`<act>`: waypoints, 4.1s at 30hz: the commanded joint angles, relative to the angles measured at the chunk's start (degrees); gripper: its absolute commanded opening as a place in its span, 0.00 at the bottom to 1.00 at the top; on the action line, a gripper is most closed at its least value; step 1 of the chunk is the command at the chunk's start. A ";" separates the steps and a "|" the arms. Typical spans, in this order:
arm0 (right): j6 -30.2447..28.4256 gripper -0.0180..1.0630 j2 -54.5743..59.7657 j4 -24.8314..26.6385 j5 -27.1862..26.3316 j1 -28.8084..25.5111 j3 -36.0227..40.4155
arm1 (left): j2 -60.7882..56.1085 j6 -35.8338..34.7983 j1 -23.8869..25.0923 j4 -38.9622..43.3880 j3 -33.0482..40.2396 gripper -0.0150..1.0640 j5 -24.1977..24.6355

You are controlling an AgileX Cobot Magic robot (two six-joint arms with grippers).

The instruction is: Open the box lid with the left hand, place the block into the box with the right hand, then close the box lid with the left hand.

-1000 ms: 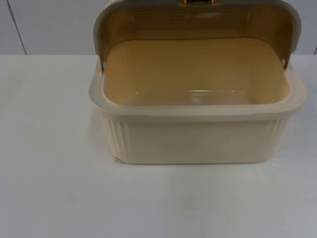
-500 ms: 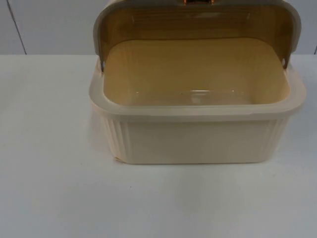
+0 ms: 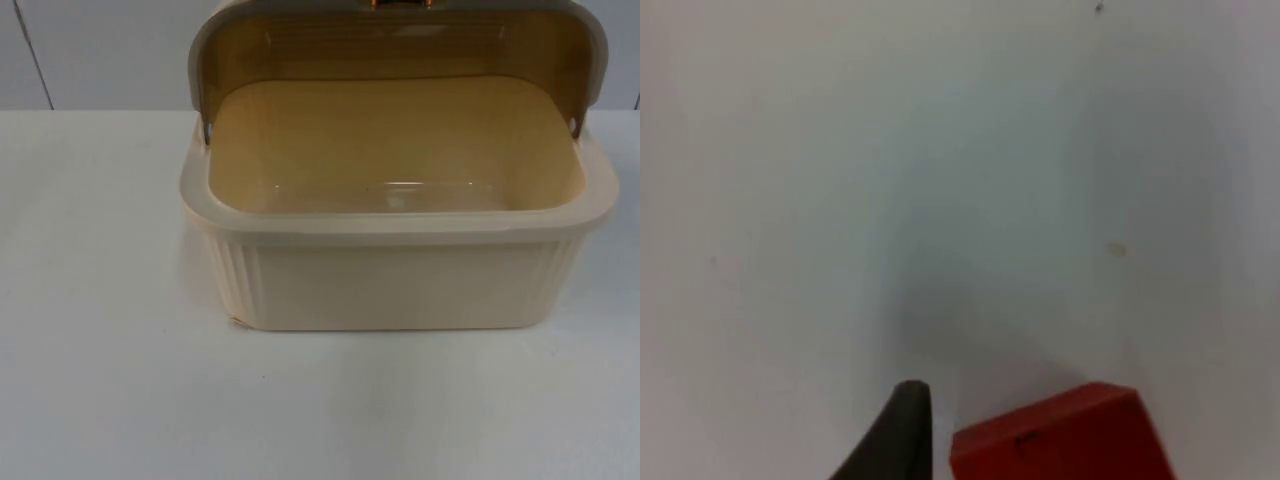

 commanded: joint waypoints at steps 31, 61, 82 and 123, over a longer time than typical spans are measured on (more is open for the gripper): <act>1.71 0.02 -3.73 4.49 6.03 0.86 -0.44 | 0.00 -0.38 0.19 0.99 0.26 0.98 0.21; 11.64 0.02 -43.90 8.60 3.17 38.15 -0.07 | -0.31 -0.38 0.19 -0.02 0.26 0.98 0.21; 21.95 0.02 -41.99 1.85 -38.58 63.04 29.82 | -0.20 -0.38 0.19 1.06 0.26 0.98 0.21; 101.82 0.02 -18.47 -84.06 -21.27 62.45 22.01 | -0.14 -0.38 0.19 2.95 0.26 0.98 1.79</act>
